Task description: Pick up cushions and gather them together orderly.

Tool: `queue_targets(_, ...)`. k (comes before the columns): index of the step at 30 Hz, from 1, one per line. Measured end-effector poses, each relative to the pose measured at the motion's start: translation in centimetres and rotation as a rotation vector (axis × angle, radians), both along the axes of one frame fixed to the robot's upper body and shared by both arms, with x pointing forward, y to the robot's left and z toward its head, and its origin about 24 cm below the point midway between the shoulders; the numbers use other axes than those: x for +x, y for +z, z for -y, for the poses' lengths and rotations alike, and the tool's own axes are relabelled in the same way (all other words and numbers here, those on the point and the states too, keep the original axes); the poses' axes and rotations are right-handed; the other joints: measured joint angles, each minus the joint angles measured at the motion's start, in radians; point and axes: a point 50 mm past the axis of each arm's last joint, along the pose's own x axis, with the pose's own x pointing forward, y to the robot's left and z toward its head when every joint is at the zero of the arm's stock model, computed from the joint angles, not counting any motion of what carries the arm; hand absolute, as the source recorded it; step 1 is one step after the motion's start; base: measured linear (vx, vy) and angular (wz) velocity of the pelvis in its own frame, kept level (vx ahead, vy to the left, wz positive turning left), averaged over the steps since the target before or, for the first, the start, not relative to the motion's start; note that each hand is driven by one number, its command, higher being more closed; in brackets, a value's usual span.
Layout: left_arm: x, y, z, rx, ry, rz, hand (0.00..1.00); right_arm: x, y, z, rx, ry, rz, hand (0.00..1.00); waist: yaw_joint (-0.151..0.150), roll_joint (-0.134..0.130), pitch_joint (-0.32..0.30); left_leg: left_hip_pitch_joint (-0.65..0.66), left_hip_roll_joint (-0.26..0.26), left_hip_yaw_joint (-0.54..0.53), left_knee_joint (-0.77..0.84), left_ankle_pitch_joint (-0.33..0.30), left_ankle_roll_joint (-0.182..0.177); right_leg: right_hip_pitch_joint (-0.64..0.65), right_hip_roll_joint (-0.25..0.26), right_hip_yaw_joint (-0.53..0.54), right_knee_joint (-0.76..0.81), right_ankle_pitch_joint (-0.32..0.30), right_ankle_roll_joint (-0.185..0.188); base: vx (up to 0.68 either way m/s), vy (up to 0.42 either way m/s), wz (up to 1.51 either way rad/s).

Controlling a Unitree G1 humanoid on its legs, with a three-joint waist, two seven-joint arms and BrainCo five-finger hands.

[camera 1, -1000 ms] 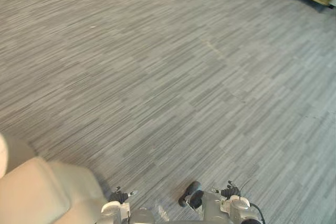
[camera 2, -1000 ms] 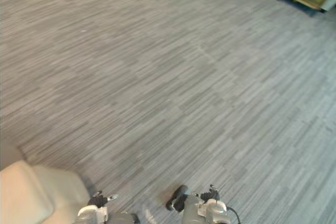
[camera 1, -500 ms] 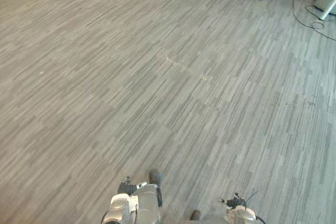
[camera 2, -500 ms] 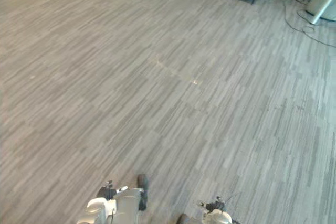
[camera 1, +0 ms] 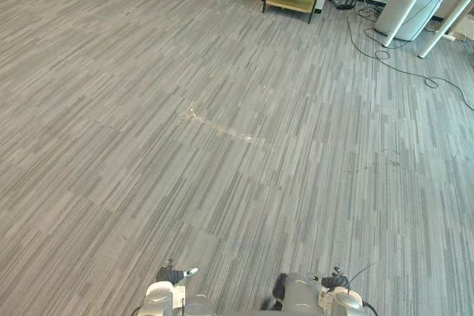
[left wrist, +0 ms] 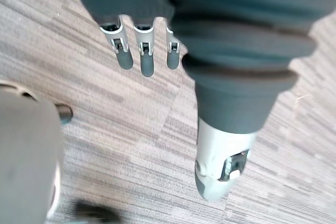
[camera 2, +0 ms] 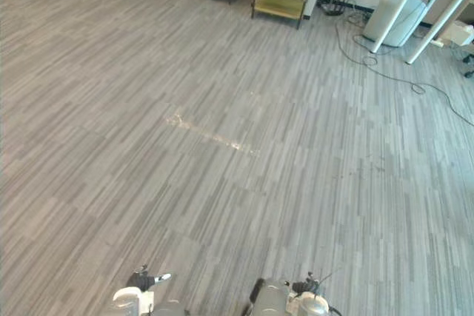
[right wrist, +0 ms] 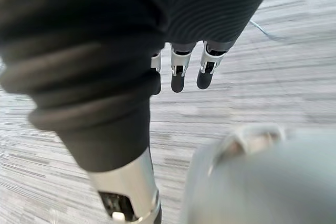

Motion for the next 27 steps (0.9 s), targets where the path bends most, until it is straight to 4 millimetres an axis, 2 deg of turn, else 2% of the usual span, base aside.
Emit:
queue_targets(1, -0.2, -0.2, 0.8, -0.017, -0.009, -0.013, 0.0, -0.2, 0.0, 0.3, -0.003, -0.007, -0.007, 0.0, -0.002, 0.034, 0.007, 0.019, 0.026, -0.019, -0.012, -0.003, -0.012, 0.022, 0.033, -0.005, 0.004, -0.004, -0.051, 0.49, -0.279, 0.0)
queue_targets(2, 0.0, -0.3, 1.4, -0.024, -0.039, -0.014, 0.0, -0.1, 0.1, 0.9, -0.023, -0.005, -0.008, 0.0, 0.0, 0.054, 0.001, 0.004, 0.034, -0.063, 0.006, 0.04, -0.026, 0.006, 0.048, 0.014, 0.057, -0.068, -0.053, 0.38, -0.212, -0.11)
queue_targets(3, 0.0, -0.3, 1.5, -0.025, -0.042, -0.014, 0.0, -0.1, 0.1, 1.0, -0.021, -0.01, -0.009, 0.0, -0.001, 0.055, 0.001, 0.004, 0.035, -0.072, 0.022, 0.05, -0.039, 0.004, 0.046, 0.012, 0.071, -0.086, -0.06, 0.53, -0.321, -0.16)
queue_targets(4, -0.1, -0.4, 1.9, -0.031, -0.047, -0.019, 0.0, -0.4, 0.0, 1.0, -0.01, -0.04, -0.016, 0.0, -0.002, 0.068, -0.001, -0.01, 0.052, -0.102, 0.1, 0.067, -0.064, 0.02, 0.052, -0.001, 0.096, -0.137, -0.073, 0.44, -0.279, 0.2)
queue_targets(5, -0.1, -0.4, 2.5, -0.046, -0.051, -0.018, 0.0, -1.1, -0.1, 1.3, -0.011, -0.066, -0.025, 0.0, -0.021, 0.092, 0.003, -0.092, 0.096, -0.147, 0.316, 0.1, -0.083, 0.088, 0.077, -0.028, 0.066, -0.177, -0.059, 0.44, -0.279, 0.3)
queue_targets(6, 0.0, -0.4, 2.5, -0.049, -0.05, -0.013, 0.0, -1.3, -0.2, 1.1, -0.006, -0.069, -0.03, 0.0, -0.024, 0.095, 0.003, -0.123, 0.108, -0.156, 0.388, 0.124, -0.09, 0.112, 0.082, -0.036, 0.051, -0.185, -0.059, 0.42, -0.217, 0.44)
queue_targets(7, 0.1, -0.3, 2.2, -0.059, -0.018, 0.003, 0.0, -1.7, -0.3, 1.0, -0.003, -0.078, -0.036, 0.0, -0.017, 0.095, 0.006, -0.219, 0.151, -0.153, 0.623, 0.149, -0.099, 0.196, 0.109, -0.045, -0.004, -0.197, -0.062, 0.4, -0.162, 0.14)
queue_targets(8, 0.4, 0.0, 1.8, -0.056, 0.006, 0.031, 0.0, -2.0, -0.4, 0.8, 0.005, -0.083, -0.038, 0.0, -0.001, 0.09, 0.008, -0.301, 0.177, -0.108, 0.765, 0.115, -0.095, 0.284, 0.124, -0.047, -0.061, -0.21, -0.076, 0.48, -0.187, 0.06)
queue_targets(9, 0.6, 0.1, 1.7, -0.055, 0.008, 0.042, 0.0, -2.0, -0.4, 0.7, 0.009, -0.086, -0.034, 0.0, 0.001, 0.08, 0.012, -0.333, 0.178, -0.086, 0.785, 0.103, -0.087, 0.315, 0.125, -0.049, -0.084, -0.213, -0.076, 0.4, -0.12, -0.01)
queue_targets(10, 0.9, 0.3, 1.7, -0.055, 0.005, 0.058, 0.0, -1.8, -0.4, 0.5, 0.021, -0.106, -0.021, 0.0, 0.008, 0.076, 0.012, -0.405, 0.177, -0.027, 0.77, 0.071, -0.066, 0.375, 0.124, -0.056, -0.135, -0.204, -0.064, 0.48, -0.092, -0.09)
queue_targets(11, 1.3, 0.4, 1.8, -0.057, 0.0, 0.075, 0.0, -1.8, -0.4, 0.4, 0.026, -0.111, -0.019, 0.0, 0.016, 0.077, 0.011, -0.461, 0.165, 0.025, 0.681, 0.057, -0.046, 0.417, 0.123, -0.052, -0.177, -0.197, -0.052, 0.39, -0.068, -0.12)
queue_targets(12, 1.5, 0.5, 1.9, -0.058, -0.001, 0.078, 0.0, -1.6, -0.3, 0.3, 0.029, -0.113, -0.014, 0.0, 0.02, 0.077, 0.011, -0.478, 0.153, 0.04, 0.624, 0.057, -0.044, 0.432, 0.119, -0.051, -0.194, -0.197, -0.047, 0.42, -0.017, -0.16)
queue_targets(13, 1.8, 0.6, 2.1, -0.062, -0.003, 0.087, 0.0, -0.9, -0.2, 0.1, 0.035, -0.116, 0.005, 0.0, 0.029, 0.075, 0.013, -0.508, 0.095, 0.064, 0.412, 0.072, -0.041, 0.475, 0.102, -0.047, -0.234, -0.199, -0.029, 0.5, 0.058, -0.07)
queue_targets(14, 1.9, 0.6, 2.2, -0.064, -0.003, 0.088, 0.0, -1.0, -0.2, 0.2, 0.034, -0.121, 0.003, 0.0, 0.031, 0.073, 0.014, -0.51, 0.034, 0.057, 0.173, 0.141, -0.049, 0.518, 0.088, -0.045, -0.267, -0.205, -0.003, 0.62, 0.087, -0.08)
queue_targets(15, 1.9, 0.6, 2.2, -0.065, -0.003, 0.089, 0.0, -0.9, -0.2, 0.1, 0.037, -0.119, 0.004, 0.0, 0.037, 0.074, 0.013, -0.508, 0.002, 0.051, 0.029, 0.232, -0.053, 0.552, 0.08, -0.04, -0.29, -0.214, 0.018, 0.67, 0.141, -0.15)
queue_targets(16, 1.9, 0.6, 2.3, -0.066, -0.003, 0.092, 0.0, -0.7, -0.2, -0.2, 0.041, -0.112, 0.007, 0.0, 0.048, 0.072, 0.012, -0.51, -0.014, 0.042, -0.016, 0.313, -0.058, 0.582, 0.077, -0.025, -0.311, -0.222, 0.033, 0.47, 0.119, -0.26)
queue_targets(17, 2.1, 0.7, 2.2, -0.061, -0.012, 0.096, 0.0, -0.6, -0.3, -0.6, 0.046, -0.094, 0.004, 0.0, 0.058, 0.064, 0.008, -0.511, -0.029, 0.036, -0.002, 0.383, -0.026, 0.605, 0.073, -0.008, -0.332, -0.228, 0.045, 0.71, 0.131, -0.12)
queue_targets(18, 2.5, 0.9, 1.8, -0.041, -0.038, 0.098, 0.0, -0.3, -0.5, -1.5, 0.068, -0.078, -0.003, 0.0, 0.05, 0.033, -0.001, -0.506, -0.069, 0.035, 0.015, 0.354, 0.03, 0.617, 0.038, 0.003, -0.349, -0.215, 0.05, 0.59, 0.093, 0.14)
queue_targets(19, 2.6, 1.0, 1.5, -0.033, -0.045, 0.101, 0.0, -0.2, -0.5, -1.8, 0.076, -0.076, -0.006, 0.0, 0.036, 0.018, 0.003, -0.522, -0.075, 0.026, 0.074, 0.333, 0.06, 0.625, 0.024, 0.025, -0.34, -0.183, 0.062, 0.59, 0.098, 0.35)
queue_targets(20, 2.7, 1.0, 1.3, -0.035, -0.027, 0.111, 0.0, -0.4, -0.6, -1.9, 0.079, -0.076, -0.011, 0.0, 0.037, 0.014, 0.005, -0.546, -0.064, 0.018, 0.164, 0.293, 0.069, 0.625, 0.017, 0.061, -0.3, -0.162, 0.075, 0.47, 0.115, 0.24)
queue_targets(21, 2.9, 1.2, 0.9, -0.037, -0.002, 0.124, 0.0, -0.7, -0.7, -1.8, 0.076, -0.079, -0.021, 0.0, 0.043, 0.007, 0.001, -0.579, -0.059, 0.025, 0.301, 0.218, 0.076, 0.595, 0.011, 0.12, -0.157, -0.145, 0.095, 0.53, 0.173, 0.11)
queue_targets(22, 2.7, 1.1, 0.9, -0.034, -0.006, 0.112, 0.0, -1.0, -0.7, -1.5, 0.07, -0.081, -0.027, 0.0, 0.04, 0.007, -0.006, -0.562, -0.066, 0.017, 0.283, 0.214, 0.078, 0.565, 0.004, 0.138, -0.069, -0.145, 0.101, 0.6, 0.211, -0.07)
queue_targets(23, 1.8, 0.6, 1.2, -0.041, -0.016, 0.074, 0.0, -1.5, -0.7, -1.1, 0.059, -0.081, -0.034, 0.0, 0.033, 0.006, -0.018, -0.481, -0.07, 0.023, 0.223, 0.13, 0.064, 0.468, -0.029, 0.174, 0.204, -0.101, 0.179, 0.58, 0.152, 0.14)
queue_targets(24, 1.6, 0.5, 0.4, -0.01, -0.043, 0.053, 0.0, -1.8, -0.9, -1.7, 0.075, -0.075, -0.044, 0.0, 0.016, -0.03, -0.024, -0.425, -0.106, 0.027, 0.202, 0.099, 0.06, 0.359, -0.085, 0.206, 0.455, -0.081, 0.199, 0.5, 0.066, 0.1)
queue_targets(25, 1.5, 0.5, 0.2, -0.008, -0.043, 0.049, 0.0, -1.9, -1.0, -1.8, 0.077, -0.07, -0.047, 0.0, 0.016, -0.036, -0.024, -0.402, -0.109, 0.028, 0.193, 0.088, 0.063, 0.33, -0.096, 0.201, 0.517, -0.086, 0.189, 0.54, -0.008, 0.08)
queue_targets(26, 1.1, 0.3, 0.2, -0.004, -0.047, 0.028, 0.0, -1.8, -0.9, -1.6, 0.076, -0.062, -0.043, 0.0, 0.018, -0.036, -0.022, -0.313, -0.111, 0.031, 0.155, 0.066, 0.059, 0.255, -0.111, 0.169, 0.628, -0.13, 0.122, 0.33, -0.008, -0.16)
queue_targets(27, 1.0, 0.3, 0.2, -0.005, -0.048, 0.021, 0.0, -1.8, -0.9, -1.5, 0.075, -0.061, -0.042, 0.0, 0.018, -0.034, -0.021, -0.289, -0.111, 0.034, 0.141, 0.064, 0.059, 0.24, -0.113, 0.159, 0.639, -0.146, 0.106, 0.56, -0.046, -0.17)
